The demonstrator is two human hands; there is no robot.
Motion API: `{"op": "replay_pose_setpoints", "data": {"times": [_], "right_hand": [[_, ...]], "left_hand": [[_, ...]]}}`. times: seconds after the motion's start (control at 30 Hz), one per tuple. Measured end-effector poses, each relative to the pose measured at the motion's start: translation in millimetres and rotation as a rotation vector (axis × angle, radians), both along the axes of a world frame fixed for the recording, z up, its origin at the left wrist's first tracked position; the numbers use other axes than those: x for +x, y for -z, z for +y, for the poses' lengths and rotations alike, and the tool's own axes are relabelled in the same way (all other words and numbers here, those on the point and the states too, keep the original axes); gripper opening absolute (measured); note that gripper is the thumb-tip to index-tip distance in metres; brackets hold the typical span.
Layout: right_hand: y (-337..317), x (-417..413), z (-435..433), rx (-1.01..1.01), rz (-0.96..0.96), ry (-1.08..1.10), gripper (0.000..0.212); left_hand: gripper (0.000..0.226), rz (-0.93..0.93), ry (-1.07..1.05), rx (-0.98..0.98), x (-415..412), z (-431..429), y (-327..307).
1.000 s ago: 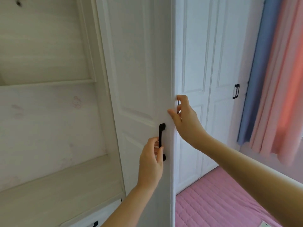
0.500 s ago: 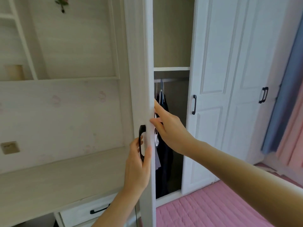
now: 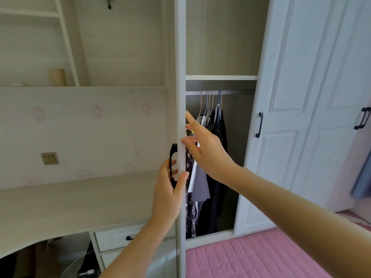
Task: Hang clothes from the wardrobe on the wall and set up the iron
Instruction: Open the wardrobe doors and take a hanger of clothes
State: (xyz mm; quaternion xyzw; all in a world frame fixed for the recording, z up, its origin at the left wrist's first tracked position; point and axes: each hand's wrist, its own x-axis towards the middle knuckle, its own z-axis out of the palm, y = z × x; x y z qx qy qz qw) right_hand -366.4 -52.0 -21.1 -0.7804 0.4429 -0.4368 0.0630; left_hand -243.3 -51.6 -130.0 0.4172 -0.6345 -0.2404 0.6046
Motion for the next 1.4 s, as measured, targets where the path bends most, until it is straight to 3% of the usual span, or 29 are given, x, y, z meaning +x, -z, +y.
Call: {"op": "replay_pose_setpoints", "data": {"times": [0.17,0.4,0.67,0.77,1.13,1.4], "right_hand": [[5,-10,-1,0.026,0.048,-0.012,0.058],[19,-47,5,-0.001,0.322,0.081,0.057],[24,-122,-2,0.036,0.471,0.171,0.054],[32,-143,-11,0.061,0.482,0.197,0.054],[56,-183,-84,0.151,0.494,0.233,0.052],[52,-194,-185,0.192,0.509,0.262,0.053]], "left_hand": [[0.049,-0.020,-0.050,-0.014,-5,5,0],[0.048,-0.020,-0.216,-0.105,-17,14,-1],[0.051,-0.293,-0.521,-0.473,-49,26,-16],[0.043,-0.404,-0.483,-0.581,-68,22,-15],[0.040,-0.570,-0.288,-0.221,-125,-95,-12],[0.037,-0.524,-0.283,0.001,-166,-226,-49]]}}
